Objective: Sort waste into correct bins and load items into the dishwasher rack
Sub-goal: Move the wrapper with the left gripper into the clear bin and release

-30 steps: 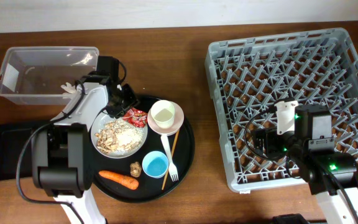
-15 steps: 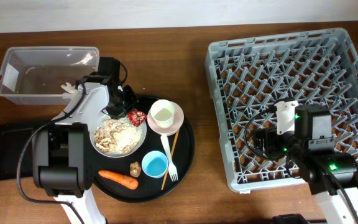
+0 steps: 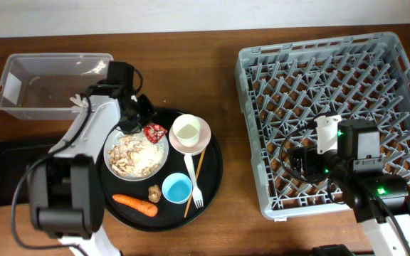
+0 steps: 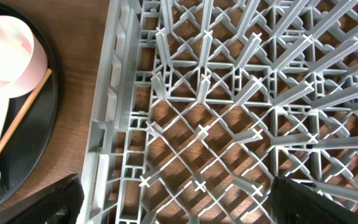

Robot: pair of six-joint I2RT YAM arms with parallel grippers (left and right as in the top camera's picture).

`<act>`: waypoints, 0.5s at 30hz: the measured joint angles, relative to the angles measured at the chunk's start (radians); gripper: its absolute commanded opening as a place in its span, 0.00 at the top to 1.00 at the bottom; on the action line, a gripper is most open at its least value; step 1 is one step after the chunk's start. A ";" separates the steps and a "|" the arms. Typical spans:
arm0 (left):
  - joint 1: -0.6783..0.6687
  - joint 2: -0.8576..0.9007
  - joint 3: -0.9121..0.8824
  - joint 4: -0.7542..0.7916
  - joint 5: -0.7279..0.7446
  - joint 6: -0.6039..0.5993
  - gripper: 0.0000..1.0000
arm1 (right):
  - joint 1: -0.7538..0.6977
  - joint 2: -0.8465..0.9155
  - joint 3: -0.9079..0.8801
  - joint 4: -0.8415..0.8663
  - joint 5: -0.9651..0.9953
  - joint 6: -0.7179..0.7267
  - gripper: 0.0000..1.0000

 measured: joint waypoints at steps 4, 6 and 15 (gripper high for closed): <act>0.002 -0.064 0.003 -0.001 -0.041 0.023 0.99 | 0.000 0.000 0.000 0.000 0.000 0.000 0.01; 0.010 -0.079 0.019 0.000 -0.072 0.056 0.99 | 0.000 0.000 0.000 0.000 0.000 0.000 0.01; 0.126 -0.109 0.140 0.015 -0.124 0.129 0.99 | 0.000 0.000 0.000 0.000 0.000 0.000 0.01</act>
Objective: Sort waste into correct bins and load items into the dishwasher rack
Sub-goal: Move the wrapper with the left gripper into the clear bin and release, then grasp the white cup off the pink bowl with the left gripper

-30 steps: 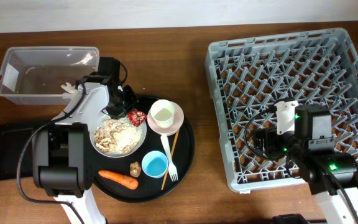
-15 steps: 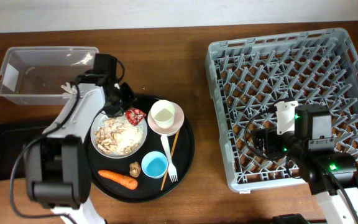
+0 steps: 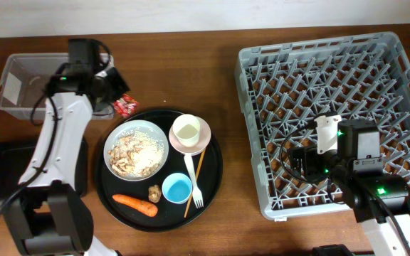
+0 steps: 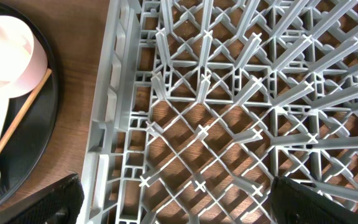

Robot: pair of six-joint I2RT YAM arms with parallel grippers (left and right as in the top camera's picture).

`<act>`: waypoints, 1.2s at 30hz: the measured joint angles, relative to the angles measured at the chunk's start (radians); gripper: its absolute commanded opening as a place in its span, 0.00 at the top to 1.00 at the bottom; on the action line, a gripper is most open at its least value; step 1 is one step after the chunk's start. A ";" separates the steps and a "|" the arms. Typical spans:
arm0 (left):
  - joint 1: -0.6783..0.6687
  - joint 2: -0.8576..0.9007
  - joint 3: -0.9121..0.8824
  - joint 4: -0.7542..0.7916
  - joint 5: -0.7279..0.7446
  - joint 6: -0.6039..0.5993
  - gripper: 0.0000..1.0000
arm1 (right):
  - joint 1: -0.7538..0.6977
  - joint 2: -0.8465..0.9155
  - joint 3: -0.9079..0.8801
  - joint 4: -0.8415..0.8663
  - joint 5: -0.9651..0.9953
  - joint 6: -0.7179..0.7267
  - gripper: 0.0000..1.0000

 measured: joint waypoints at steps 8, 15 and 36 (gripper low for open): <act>0.115 0.000 0.001 0.135 -0.008 0.004 1.00 | 0.000 0.000 0.000 0.000 0.000 -0.001 0.01; 0.183 0.000 0.002 0.250 -0.097 0.005 0.73 | 0.000 0.000 0.000 -0.002 0.000 -0.001 0.01; 0.014 0.003 0.014 0.000 0.155 0.094 0.46 | 0.000 0.000 0.000 -0.004 0.000 0.000 0.01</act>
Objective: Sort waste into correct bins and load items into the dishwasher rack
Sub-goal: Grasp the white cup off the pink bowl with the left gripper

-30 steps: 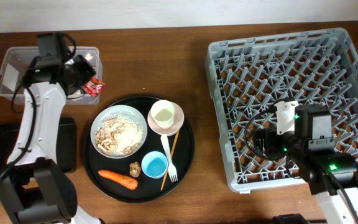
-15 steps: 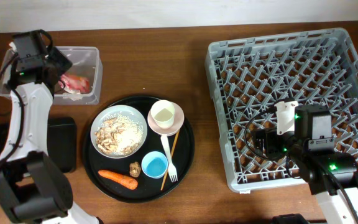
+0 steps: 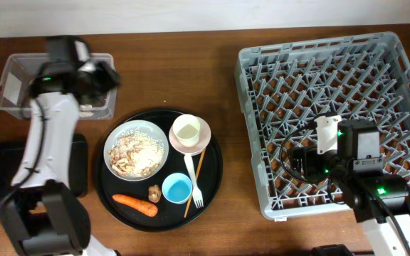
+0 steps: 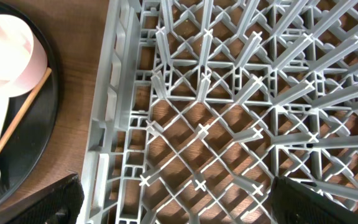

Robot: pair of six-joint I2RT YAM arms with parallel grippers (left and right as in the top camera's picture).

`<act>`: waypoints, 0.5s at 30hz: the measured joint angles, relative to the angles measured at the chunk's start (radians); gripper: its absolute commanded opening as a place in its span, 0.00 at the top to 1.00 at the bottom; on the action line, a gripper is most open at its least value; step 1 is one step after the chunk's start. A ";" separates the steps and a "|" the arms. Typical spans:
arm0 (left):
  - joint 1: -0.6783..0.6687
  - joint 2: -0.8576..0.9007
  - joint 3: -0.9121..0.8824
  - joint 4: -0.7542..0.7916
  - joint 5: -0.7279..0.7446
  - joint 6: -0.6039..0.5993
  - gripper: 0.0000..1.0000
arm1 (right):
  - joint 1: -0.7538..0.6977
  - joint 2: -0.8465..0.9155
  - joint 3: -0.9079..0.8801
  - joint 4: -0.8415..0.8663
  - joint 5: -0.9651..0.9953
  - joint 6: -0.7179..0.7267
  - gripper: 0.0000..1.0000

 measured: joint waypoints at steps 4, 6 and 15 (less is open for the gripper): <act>-0.129 0.000 -0.006 -0.153 0.034 0.012 0.46 | 0.000 0.000 0.000 0.001 0.000 0.000 0.01; -0.185 0.000 -0.014 -0.200 0.041 0.017 0.46 | 0.000 0.000 0.000 0.000 0.000 0.000 0.01; -0.309 0.108 -0.064 -0.209 -0.002 0.034 0.47 | 0.000 0.000 0.000 -0.007 0.000 0.000 0.01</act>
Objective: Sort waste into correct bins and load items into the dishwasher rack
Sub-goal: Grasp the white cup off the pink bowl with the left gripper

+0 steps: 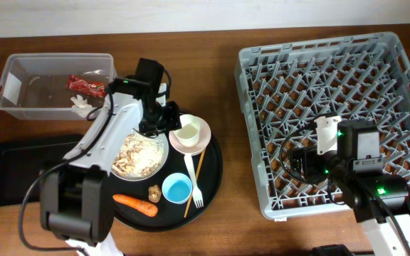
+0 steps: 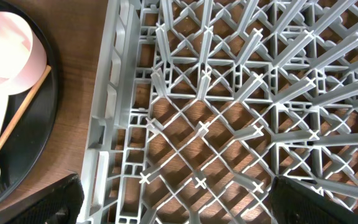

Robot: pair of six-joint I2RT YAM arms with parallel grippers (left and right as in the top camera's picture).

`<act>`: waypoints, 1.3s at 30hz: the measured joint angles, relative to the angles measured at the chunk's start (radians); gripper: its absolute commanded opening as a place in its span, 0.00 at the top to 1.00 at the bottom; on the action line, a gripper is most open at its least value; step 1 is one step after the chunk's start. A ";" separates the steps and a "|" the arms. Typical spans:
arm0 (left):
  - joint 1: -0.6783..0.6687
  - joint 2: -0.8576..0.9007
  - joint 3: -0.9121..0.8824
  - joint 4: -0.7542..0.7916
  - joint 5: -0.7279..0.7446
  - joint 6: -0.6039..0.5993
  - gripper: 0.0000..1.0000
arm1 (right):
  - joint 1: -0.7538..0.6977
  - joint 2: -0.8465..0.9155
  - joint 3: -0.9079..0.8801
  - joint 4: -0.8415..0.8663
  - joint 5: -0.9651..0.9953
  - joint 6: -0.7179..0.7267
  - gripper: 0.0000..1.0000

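Observation:
A red wrapper [image 1: 84, 85] lies inside the clear plastic bin [image 1: 20, 107] at the back left. My left gripper [image 1: 165, 117] hovers over the black round tray [image 1: 211, 186], between the bowl of food scraps [image 1: 137, 155] and the pink cup [image 1: 189, 134], and looks open with nothing in it. The tray also carries a white fork [image 1: 193, 179], a wooden stick [image 1: 196, 171], a blue cup [image 1: 177, 188], a carrot [image 1: 135, 204] and a small brown scrap [image 1: 153, 192]. My right gripper [image 2: 179, 202] stands wide open over the grey dishwasher rack [image 2: 114, 93], near its front left corner.
A black rectangular bin [image 1: 6, 171] lies at the left, in front of the clear bin. The rack [image 1: 246, 121] fills the right half of the table and holds nothing. Bare wood runs between tray and rack.
My left gripper was over the right end of the clear bin. Now it is over the tray by the pink cup, and the red wrapper lies in the bin. The right arm is unmoved.
First my left gripper was at the red wrapper on the tray beside the bowl. Then it held the wrapper off the tray near the clear bin's corner, then over the bin. The wrapper now rests in the bin and the gripper is back over the tray.

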 measured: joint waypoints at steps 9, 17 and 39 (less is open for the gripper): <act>-0.023 0.015 -0.001 0.025 -0.011 0.007 0.89 | 0.000 0.000 0.000 -0.001 0.000 0.000 0.01; -0.023 0.015 -0.001 0.011 -0.016 0.011 1.00 | 0.000 0.000 0.000 -0.006 0.000 0.000 0.01; 0.105 0.019 0.238 -0.092 0.890 0.477 1.00 | -0.080 0.176 0.037 0.299 -0.798 -0.138 0.01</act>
